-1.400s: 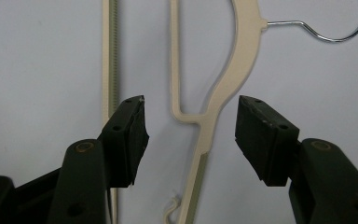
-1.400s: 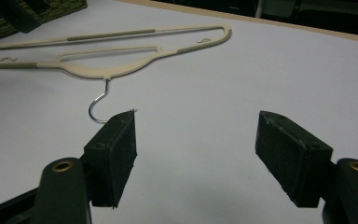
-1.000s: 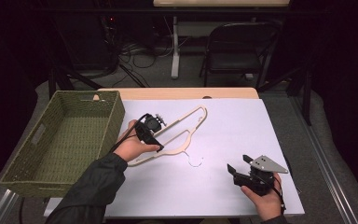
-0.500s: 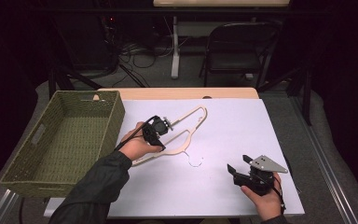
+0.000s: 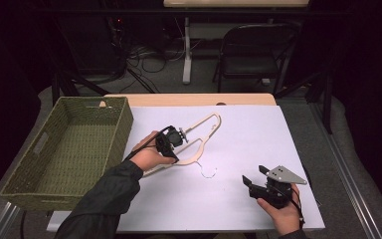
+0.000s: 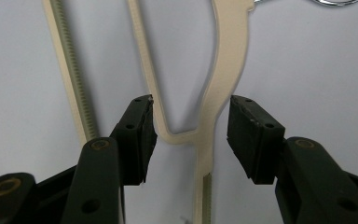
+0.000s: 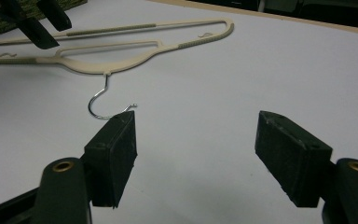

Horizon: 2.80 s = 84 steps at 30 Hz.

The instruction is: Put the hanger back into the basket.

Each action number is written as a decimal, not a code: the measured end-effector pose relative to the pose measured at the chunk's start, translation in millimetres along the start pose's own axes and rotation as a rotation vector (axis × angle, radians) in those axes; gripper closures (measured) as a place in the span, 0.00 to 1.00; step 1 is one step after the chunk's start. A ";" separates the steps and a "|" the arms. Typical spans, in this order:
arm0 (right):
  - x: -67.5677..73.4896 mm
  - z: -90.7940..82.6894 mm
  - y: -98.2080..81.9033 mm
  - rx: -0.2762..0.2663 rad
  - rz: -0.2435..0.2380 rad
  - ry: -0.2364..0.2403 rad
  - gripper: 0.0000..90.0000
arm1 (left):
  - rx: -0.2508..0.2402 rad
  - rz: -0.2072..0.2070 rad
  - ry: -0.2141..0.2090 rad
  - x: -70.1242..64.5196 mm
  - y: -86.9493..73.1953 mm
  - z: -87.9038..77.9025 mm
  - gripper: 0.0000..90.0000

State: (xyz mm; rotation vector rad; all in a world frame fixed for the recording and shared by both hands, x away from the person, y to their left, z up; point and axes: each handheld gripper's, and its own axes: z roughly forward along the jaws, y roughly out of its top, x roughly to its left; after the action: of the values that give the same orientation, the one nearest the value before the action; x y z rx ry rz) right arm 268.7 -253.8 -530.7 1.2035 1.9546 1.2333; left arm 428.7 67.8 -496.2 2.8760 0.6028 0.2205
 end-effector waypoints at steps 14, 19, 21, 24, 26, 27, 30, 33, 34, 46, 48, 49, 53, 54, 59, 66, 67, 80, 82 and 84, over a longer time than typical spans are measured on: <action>-1.5 -2.3 -1.8 -0.008 0.004 -0.007 0.32 | 0.029 0.033 -0.021 -0.5 6.0 11.7 0.64; -2.0 -4.1 -1.7 0.006 0.004 -0.008 0.32 | 0.031 0.037 -0.032 -1.0 7.8 15.5 0.64; -2.2 -4.0 -1.9 0.005 0.002 -0.009 0.32 | 0.036 0.045 -0.036 -1.0 8.6 17.0 0.64; -2.0 -4.1 -1.8 0.006 0.004 -0.008 0.32 | 0.038 0.051 -0.040 -1.2 9.2 18.3 0.64; -2.2 -3.5 -2.0 0.001 0.002 -0.007 0.32 | 0.039 0.051 -0.044 -1.7 9.7 19.1 0.64; -2.0 -2.9 -2.2 -0.005 0.004 -0.008 0.32 | 0.042 0.055 -0.046 -1.9 9.9 19.5 0.64; -2.0 -2.9 -2.1 -0.004 0.004 -0.008 0.32 | 0.044 0.059 -0.049 -2.7 10.7 20.3 0.64; -1.9 -3.5 -1.8 0.005 0.003 -0.006 0.32 | 0.048 0.061 -0.053 -3.3 11.7 21.4 0.64; -1.9 -3.5 -1.8 0.005 0.003 -0.007 0.32 | 0.051 0.064 -0.057 -3.5 12.3 22.5 0.64; -2.0 -2.9 -2.1 -0.003 0.004 -0.007 0.32 | 0.063 0.068 -0.063 -3.5 13.9 28.7 0.64; -2.3 -3.7 -1.8 0.009 0.003 -0.004 0.33 | 0.065 0.067 -0.065 -3.6 14.0 29.3 0.64; -2.4 -3.7 -1.8 0.009 0.003 -0.004 0.33 | 0.065 0.069 -0.066 -3.8 14.0 29.8 0.64; -2.1 -3.2 -2.0 0.001 0.004 -0.005 0.33 | 0.071 0.069 -0.072 -4.2 14.4 30.6 0.66; -2.2 -3.8 -1.8 0.009 0.003 -0.003 0.33 | 0.074 0.070 -0.073 -4.1 14.6 30.4 0.67; -2.5 -3.6 -1.9 0.010 0.002 -0.004 0.33 | 0.072 0.067 -0.081 -3.6 14.7 30.7 0.68; -2.5 -3.6 -1.9 0.010 0.002 -0.004 0.33 | 0.073 0.067 -0.111 -2.8 14.9 31.2 0.75; -2.5 -3.6 -1.9 0.010 0.002 -0.004 0.33 | 0.073 0.067 -0.111 -2.8 14.9 31.2 0.76; -2.2 -3.4 -2.0 0.013 0.001 -0.003 0.33 | 0.083 0.120 -0.100 -6.8 16.4 30.7 0.80; -2.0 -3.4 -1.9 0.012 0.003 -0.002 0.33 | 0.088 0.127 -0.099 -7.3 16.9 30.4 0.80; -2.1 -3.3 -1.9 0.012 0.002 -0.003 0.33 | 0.092 0.133 -0.097 -7.6 17.2 30.4 0.81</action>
State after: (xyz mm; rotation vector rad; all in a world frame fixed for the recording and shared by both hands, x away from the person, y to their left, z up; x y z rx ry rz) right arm 266.3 -257.4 -530.9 1.2126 1.9623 1.2213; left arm 434.0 44.4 -522.7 2.9974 0.4153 0.0733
